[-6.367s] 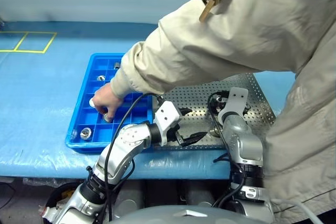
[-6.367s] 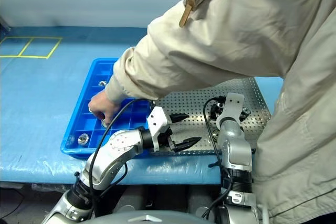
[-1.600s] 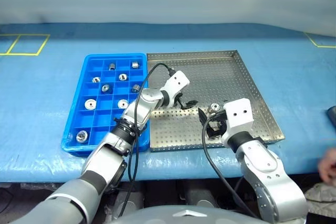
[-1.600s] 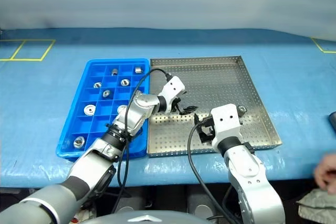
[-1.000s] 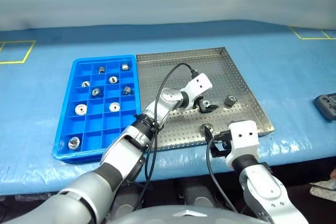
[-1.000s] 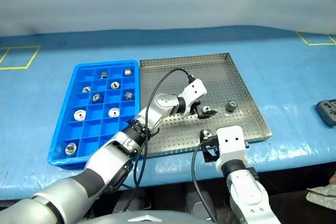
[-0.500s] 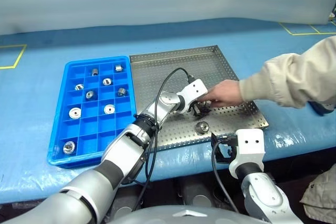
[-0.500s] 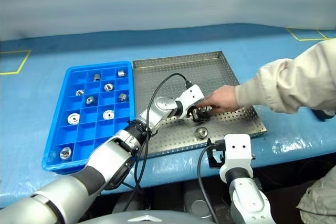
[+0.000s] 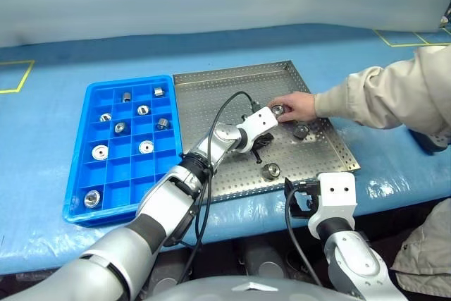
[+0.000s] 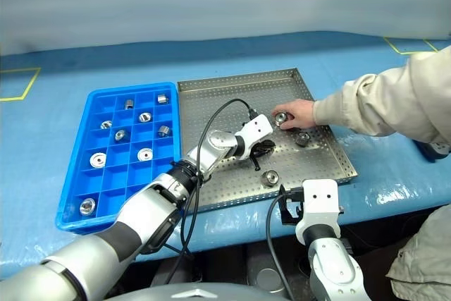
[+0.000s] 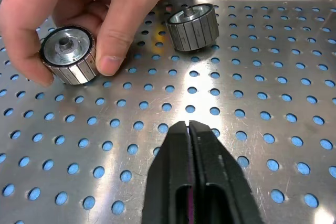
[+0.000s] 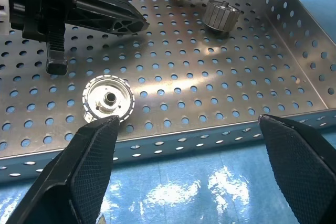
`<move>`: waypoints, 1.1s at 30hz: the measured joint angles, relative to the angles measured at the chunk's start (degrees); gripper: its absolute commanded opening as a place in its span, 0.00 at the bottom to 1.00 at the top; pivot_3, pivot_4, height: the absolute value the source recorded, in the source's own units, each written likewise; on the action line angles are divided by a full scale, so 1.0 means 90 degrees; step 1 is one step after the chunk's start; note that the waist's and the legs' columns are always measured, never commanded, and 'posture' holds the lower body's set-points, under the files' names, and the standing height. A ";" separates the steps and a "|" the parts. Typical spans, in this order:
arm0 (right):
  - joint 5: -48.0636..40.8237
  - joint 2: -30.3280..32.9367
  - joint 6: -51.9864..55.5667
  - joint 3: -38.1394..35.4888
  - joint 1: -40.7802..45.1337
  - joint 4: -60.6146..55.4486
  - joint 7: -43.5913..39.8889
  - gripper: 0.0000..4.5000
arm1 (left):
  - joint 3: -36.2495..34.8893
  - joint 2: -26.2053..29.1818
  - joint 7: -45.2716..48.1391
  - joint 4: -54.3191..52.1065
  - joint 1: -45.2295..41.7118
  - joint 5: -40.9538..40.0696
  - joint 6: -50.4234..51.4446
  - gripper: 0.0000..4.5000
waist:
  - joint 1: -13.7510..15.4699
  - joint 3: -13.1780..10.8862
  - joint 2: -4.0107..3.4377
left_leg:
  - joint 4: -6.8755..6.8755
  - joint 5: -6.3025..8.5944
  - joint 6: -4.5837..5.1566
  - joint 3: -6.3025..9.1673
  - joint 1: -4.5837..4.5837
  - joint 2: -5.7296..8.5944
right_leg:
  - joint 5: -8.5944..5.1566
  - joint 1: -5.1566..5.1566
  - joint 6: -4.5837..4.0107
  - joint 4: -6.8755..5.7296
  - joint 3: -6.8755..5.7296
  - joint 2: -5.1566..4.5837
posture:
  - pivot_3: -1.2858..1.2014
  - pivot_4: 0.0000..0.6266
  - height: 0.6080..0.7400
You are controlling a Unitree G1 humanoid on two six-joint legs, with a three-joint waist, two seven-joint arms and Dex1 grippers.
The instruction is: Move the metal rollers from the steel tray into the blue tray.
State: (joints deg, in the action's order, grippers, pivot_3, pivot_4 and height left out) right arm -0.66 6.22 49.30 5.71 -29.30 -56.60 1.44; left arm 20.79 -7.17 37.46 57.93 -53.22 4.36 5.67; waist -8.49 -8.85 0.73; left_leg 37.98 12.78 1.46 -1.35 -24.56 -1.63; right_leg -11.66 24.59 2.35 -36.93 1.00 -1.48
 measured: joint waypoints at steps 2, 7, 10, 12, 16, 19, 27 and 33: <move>-0.0001 0.0001 0.0000 0.0000 0.0033 0.0004 -0.0014 1.00 | 0.0000 0.0000 0.0003 0.0000 -0.0001 0.0003 0.0000 0.01 | 0.0001 0.0000 0.0000 | 0.0000 0.0000 0.0000 0.0000 0.0000 0.0000 | 0.0000 0.0000 0.0000 0.0000 0.0000 0.0000 | 0.42 0.24 1.00; -0.0002 0.0007 0.0000 0.0000 0.0099 0.0018 -0.0026 1.00 | 0.0001 0.0000 0.0016 0.0000 -0.0001 0.0013 0.0000 0.01 | 0.0006 0.0000 0.0000 | 0.0000 0.0000 0.0000 0.0000 0.0000 0.0001 | 0.0000 0.0000 0.0000 0.0000 0.0000 0.0000 | 0.42 0.24 1.00; -0.0002 0.0008 0.0000 0.0000 0.0109 0.0020 -0.0028 1.00 | -0.0002 0.0000 0.0086 -0.0012 0.0000 0.0006 0.0001 0.01 | 0.0009 0.0000 0.0000 | 0.0000 0.0000 0.0000 0.0000 0.0000 0.0001 | 0.0000 0.0000 0.0001 0.0000 0.0000 0.0000 | 0.42 0.24 1.00; -0.0005 0.0010 0.0001 0.0000 0.0114 0.0021 -0.0032 1.00 | -0.0028 0.0001 0.0221 -0.0090 -0.0001 -0.0056 0.0005 0.01 | 0.0012 0.0000 0.0000 | 0.0000 0.0000 0.0000 0.0000 0.0000 0.0000 | 0.0000 0.0000 0.0001 0.0000 0.0000 0.0000 | 0.42 0.24 1.00; -0.0009 0.0019 0.0001 -0.0001 0.0143 0.0022 -0.0041 1.00 | -0.0263 0.0001 0.0436 -0.0333 -0.0093 -0.0251 0.0051 0.14 | 0.0022 0.0000 0.0000 | 0.0001 0.0000 0.0001 0.0000 0.0000 0.0001 | 0.0001 0.0000 0.0002 -0.0001 0.0001 0.0000 | 0.42 0.24 1.00; -0.0008 0.0025 0.0001 0.0002 0.0191 0.0025 -0.0041 1.00 | -0.0414 -0.0024 0.0398 -0.0384 -0.0345 -0.0316 0.0067 0.35 | 0.0034 0.0000 0.0000 | 0.0002 -0.0001 0.0001 0.0000 0.0000 0.0003 | 0.0002 -0.0002 0.0003 0.0000 0.0002 0.0000 | 0.42 0.24 1.00; 0.0003 0.0032 0.0004 0.0045 0.0186 0.0026 -0.0026 1.00 | -0.0661 -0.0061 -0.0158 -0.0226 -0.0605 -0.0323 -0.0029 0.96 | 0.0027 0.0000 0.0000 | 0.0001 -0.0001 0.0002 -0.0002 0.0000 0.0006 | 0.0007 -0.0001 0.0012 0.0000 0.0004 0.0002 | 0.41 0.24 1.00; 0.0010 0.0009 0.0004 0.0066 0.0056 0.0020 0.0005 1.00 | -0.0735 -0.0080 -0.0651 0.0319 -0.0740 -0.0245 -0.0263 0.99 | -0.0002 0.0000 0.0000 | 0.0003 -0.0001 0.0002 -0.0004 0.0000 0.0006 | 0.0009 -0.0001 0.0015 0.0001 0.0006 0.0001 | 0.40 0.24 1.00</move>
State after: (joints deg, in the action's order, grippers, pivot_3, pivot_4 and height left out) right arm -0.57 6.30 49.34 6.30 -28.79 -56.43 1.49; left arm 14.18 -7.88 31.60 60.80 -59.88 2.15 3.30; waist -8.51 -8.85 0.73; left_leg 38.01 12.77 1.48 -1.39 -24.56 -1.58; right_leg -11.58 24.58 2.49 -36.93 1.06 -1.47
